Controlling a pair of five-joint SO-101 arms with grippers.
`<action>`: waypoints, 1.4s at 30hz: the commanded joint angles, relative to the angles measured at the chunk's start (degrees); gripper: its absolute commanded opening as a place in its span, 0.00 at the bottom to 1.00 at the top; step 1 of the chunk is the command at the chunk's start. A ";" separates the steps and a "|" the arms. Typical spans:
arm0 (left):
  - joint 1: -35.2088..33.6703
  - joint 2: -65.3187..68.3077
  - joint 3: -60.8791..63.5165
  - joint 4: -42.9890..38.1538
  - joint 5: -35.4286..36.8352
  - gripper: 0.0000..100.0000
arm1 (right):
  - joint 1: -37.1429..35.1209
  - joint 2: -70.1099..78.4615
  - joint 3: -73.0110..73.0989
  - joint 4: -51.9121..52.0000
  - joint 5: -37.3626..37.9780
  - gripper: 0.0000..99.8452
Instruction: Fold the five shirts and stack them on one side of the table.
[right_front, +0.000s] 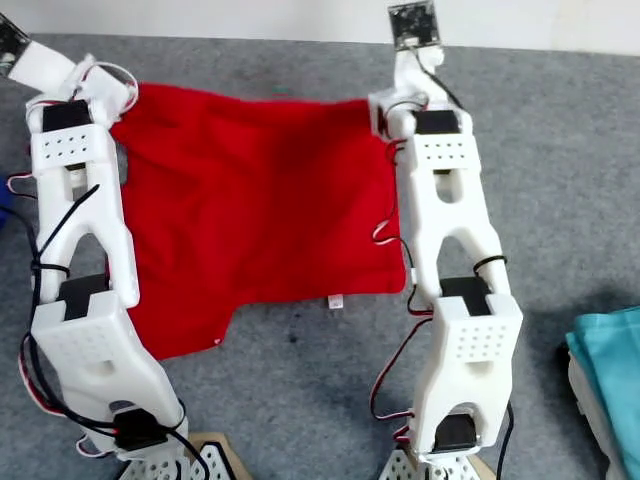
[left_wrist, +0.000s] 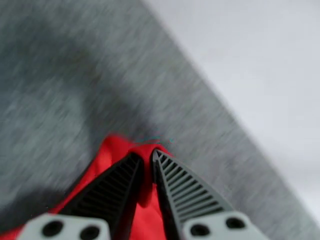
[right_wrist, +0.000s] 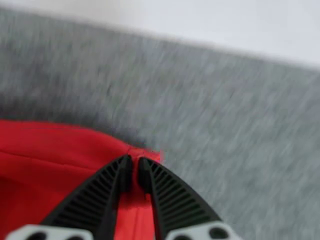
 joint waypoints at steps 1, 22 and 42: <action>1.89 -4.18 -3.12 13.10 -1.49 0.01 | -1.36 -2.86 -6.29 9.54 -1.05 0.01; 3.56 -28.26 7.25 53.01 -26.64 0.01 | 2.59 -6.29 -25.10 52.88 -0.62 0.01; -4.70 -69.05 56.66 41.76 -36.66 0.01 | 3.21 -47.43 41.98 32.66 4.66 0.01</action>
